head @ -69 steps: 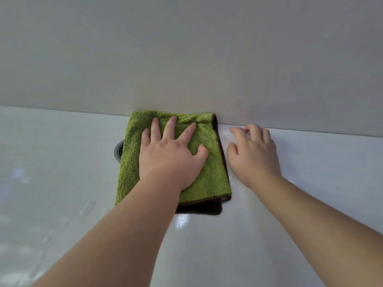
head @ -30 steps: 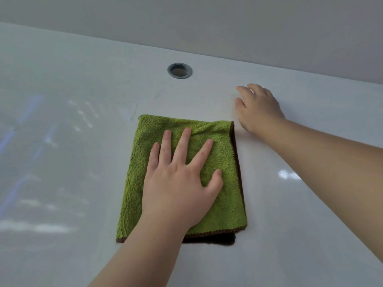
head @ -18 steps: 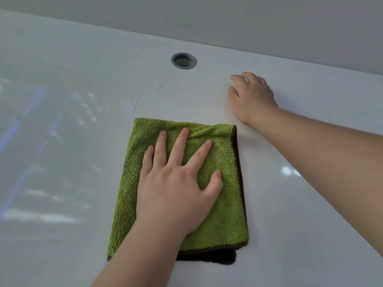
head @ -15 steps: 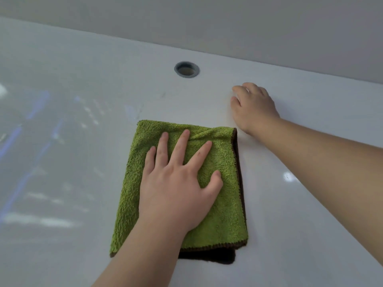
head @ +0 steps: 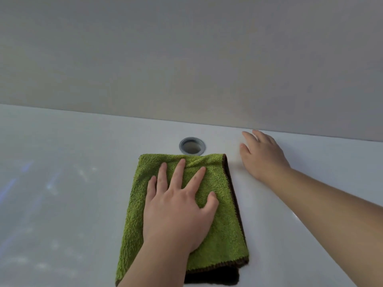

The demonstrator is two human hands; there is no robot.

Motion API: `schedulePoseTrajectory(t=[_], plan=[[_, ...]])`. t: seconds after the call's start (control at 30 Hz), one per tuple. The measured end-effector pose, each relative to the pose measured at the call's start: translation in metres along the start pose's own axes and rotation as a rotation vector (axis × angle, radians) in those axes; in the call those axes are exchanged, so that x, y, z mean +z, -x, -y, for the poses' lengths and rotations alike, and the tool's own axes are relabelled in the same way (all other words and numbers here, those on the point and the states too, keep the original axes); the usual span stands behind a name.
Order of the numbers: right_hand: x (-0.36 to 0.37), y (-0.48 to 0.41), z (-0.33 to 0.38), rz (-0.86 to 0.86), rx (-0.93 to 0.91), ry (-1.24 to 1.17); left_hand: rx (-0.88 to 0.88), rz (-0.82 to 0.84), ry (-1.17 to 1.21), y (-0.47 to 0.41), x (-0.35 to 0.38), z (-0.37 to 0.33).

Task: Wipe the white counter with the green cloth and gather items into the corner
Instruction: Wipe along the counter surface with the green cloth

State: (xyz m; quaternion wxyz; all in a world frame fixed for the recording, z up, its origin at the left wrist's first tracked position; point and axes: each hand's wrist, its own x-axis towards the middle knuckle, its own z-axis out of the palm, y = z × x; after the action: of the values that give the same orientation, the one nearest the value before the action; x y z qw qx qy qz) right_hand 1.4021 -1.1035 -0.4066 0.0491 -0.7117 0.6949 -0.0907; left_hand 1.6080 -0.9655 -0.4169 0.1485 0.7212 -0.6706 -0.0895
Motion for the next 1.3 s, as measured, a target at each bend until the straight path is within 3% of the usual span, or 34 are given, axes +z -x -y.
schedulePoseTrajectory(t=[0.67, 0.93, 1.3], plan=[[0.011, -0.009, 0.015, -0.028, 0.101, 0.121, 0.131, 0.081, -0.041, -0.153, 0.012, 0.006], [0.011, -0.009, 0.013, -0.04, 0.109, 0.111, 0.169, 0.084, -0.038, -0.145, 0.01, 0.01], [0.007, 0.014, 0.028, 0.177, 0.201, 0.086, 0.166, 0.084, -0.062, -0.079, -0.01, 0.045]])
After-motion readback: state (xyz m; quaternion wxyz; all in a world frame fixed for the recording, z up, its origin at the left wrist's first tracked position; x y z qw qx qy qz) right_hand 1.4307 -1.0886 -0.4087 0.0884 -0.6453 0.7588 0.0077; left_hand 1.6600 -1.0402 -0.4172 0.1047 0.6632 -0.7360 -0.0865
